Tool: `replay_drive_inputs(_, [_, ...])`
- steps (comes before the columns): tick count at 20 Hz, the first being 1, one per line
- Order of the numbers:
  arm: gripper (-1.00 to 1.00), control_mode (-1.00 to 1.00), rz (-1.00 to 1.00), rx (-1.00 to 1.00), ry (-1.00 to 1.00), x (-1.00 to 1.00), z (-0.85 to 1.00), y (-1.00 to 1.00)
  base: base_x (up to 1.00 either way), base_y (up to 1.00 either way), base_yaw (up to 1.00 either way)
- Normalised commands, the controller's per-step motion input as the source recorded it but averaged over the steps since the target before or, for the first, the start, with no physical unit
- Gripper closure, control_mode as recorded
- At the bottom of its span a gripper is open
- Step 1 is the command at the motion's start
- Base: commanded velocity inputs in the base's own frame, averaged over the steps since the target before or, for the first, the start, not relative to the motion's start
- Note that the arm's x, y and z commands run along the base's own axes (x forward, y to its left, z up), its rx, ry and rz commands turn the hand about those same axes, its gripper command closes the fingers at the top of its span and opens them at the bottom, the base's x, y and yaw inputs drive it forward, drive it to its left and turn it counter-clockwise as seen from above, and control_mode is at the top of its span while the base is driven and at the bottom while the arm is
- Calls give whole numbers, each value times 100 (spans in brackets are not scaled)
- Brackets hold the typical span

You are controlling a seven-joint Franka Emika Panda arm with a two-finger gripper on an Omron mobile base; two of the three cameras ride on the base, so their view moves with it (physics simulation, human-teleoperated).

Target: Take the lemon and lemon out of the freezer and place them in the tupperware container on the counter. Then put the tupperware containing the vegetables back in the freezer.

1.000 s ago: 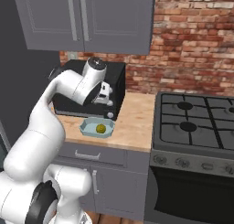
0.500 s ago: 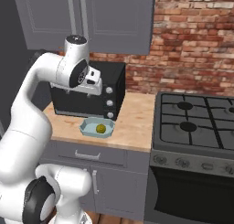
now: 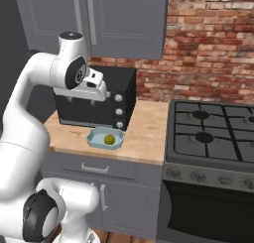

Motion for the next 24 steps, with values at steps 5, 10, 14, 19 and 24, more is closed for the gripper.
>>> replay_drive_inputs(5, [-100,-100,0,0,-4,-6,0,3,0,0,0])
replay_drive_inputs(10, [-100,-100,0,0,-26,-47,0,2,0,0,0])
replay_drive_inputs(14, [-100,-100,-1,0,-27,-58,2,3,0,0,0])
replay_drive_inputs(19, [-100,-100,-4,0,-14,-52,0,5,0,0,0])
replay_drive_inputs(24, [-100,-100,-7,-1,-1,-35,8,7,0,0,0])
